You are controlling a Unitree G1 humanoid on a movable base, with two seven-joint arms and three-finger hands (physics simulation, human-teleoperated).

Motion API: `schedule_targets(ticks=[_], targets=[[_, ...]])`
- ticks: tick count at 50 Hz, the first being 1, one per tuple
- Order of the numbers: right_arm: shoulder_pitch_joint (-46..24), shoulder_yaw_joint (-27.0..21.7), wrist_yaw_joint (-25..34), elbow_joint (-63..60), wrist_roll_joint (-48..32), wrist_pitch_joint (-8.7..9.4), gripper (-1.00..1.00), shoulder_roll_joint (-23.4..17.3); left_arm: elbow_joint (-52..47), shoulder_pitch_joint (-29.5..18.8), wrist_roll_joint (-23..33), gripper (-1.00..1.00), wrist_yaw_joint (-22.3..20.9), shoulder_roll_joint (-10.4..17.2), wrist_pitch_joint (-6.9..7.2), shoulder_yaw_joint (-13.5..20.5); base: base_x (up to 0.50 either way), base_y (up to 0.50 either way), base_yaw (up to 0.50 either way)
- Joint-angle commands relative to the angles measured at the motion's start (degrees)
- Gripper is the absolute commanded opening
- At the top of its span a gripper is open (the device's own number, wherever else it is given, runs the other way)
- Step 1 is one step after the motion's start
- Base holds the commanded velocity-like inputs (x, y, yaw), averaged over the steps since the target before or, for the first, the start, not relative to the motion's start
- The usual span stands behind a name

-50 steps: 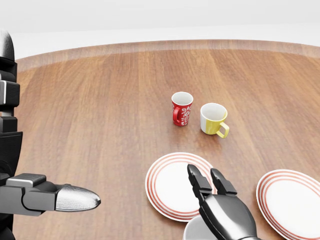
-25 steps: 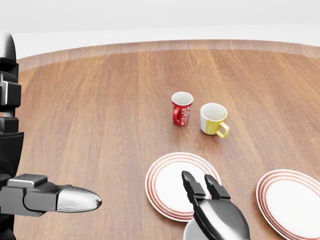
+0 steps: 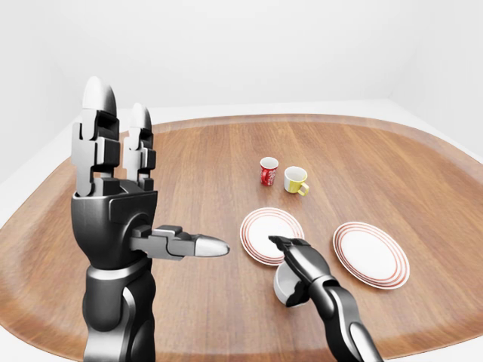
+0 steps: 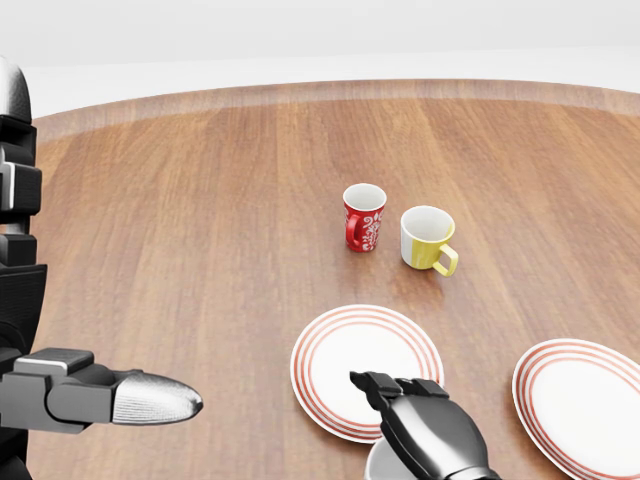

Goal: Put the white mug on the left plate.

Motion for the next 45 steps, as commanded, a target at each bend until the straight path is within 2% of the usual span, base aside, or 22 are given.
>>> schedule_targets(ticks=[1,13,18,21,23,26,30,39,45], targets=[[-1.2,0.4,-0.2,2.2,-0.2,0.00,-1.00,0.2,0.2,-0.4,-0.4,1.00,0.1,0.1,0.00,0.4,0.00,0.00,0.00],[-0.8,0.3,0.7,2.1,0.1,0.00,-1.00,-0.1,0.5,-0.7,-0.5,1.00,0.2,0.3,0.00,0.6,0.00,0.00,0.00],[0.1,0.4,3.1,-0.2,2.5,0.00,-1.00,0.2,0.5,-0.6,-0.4,1.00,0.2,0.3,0.00,0.5,0.00,0.00,0.00],[0.9,0.5,6.3,-4.0,6.0,0.00,-1.00,0.6,0.4,-0.4,-0.2,1.00,0.1,0.2,0.00,0.3,0.00,0.00,0.00],[2.2,0.8,12.9,-10.6,13.0,0.00,-1.00,1.9,0.4,-0.4,-0.3,1.00,0.1,0.2,0.00,0.4,0.00,0.00,0.00],[2.8,2.3,17.7,-17.9,17.8,0.00,-1.00,1.9,0.6,-0.2,-0.1,1.00,0.0,0.2,0.00,0.2,0.00,0.00,0.00],[1.8,3.1,20.6,-23.5,21.4,0.00,-1.00,1.1,0.6,-0.2,0.0,1.00,0.0,0.1,0.00,0.2,0.00,0.00,0.00],[0.2,4.3,20.9,-30.6,24.4,0.00,-1.00,0.1,0.4,-0.2,0.0,1.00,-0.1,0.1,0.00,0.2,0.00,0.00,0.00],[-0.9,3.8,20.9,-30.2,24.3,0.00,-1.00,-0.4,0.1,0.2,0.2,1.00,-0.1,0.0,0.00,-0.2,0.00,0.00,0.00]])
